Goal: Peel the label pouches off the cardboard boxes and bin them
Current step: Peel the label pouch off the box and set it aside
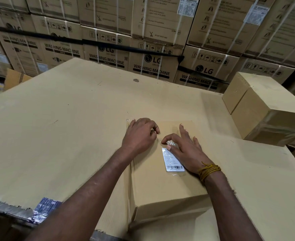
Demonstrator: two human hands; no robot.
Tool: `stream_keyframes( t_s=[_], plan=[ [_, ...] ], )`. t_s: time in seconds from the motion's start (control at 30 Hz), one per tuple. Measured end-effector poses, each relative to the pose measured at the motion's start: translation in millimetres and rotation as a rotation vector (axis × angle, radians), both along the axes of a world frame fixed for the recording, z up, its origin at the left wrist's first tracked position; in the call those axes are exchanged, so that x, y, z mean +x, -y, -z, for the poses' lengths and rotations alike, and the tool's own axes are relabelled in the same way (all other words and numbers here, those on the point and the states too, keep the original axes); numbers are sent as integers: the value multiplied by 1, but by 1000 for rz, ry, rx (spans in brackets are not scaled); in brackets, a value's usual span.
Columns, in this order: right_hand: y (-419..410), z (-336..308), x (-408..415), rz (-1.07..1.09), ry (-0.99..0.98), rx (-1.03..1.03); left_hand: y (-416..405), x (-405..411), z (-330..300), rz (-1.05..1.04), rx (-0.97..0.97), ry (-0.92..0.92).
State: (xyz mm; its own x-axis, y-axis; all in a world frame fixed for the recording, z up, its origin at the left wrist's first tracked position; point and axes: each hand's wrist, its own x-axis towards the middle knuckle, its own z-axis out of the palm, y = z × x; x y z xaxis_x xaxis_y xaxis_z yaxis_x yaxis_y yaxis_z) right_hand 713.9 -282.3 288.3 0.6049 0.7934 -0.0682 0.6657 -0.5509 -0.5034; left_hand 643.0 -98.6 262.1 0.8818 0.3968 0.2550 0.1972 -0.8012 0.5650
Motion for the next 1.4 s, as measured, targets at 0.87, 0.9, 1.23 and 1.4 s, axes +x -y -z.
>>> stream_keyframes(
  t_s=[0.87, 0.9, 1.23, 1.4],
  plan=[
    [0, -1, 0, 30, -8, -8, 2, -2, -2, -2, -3, -3],
    [0, -1, 0, 37, -12, 1, 1, -2, -2, 0, -2, -2],
    [4, 5, -1, 75, 31, 89, 2, -2, -2, -3, -7, 6],
    [9, 9, -2, 140, 64, 150, 4, -1, -2, -6, 10, 12]
  ],
)
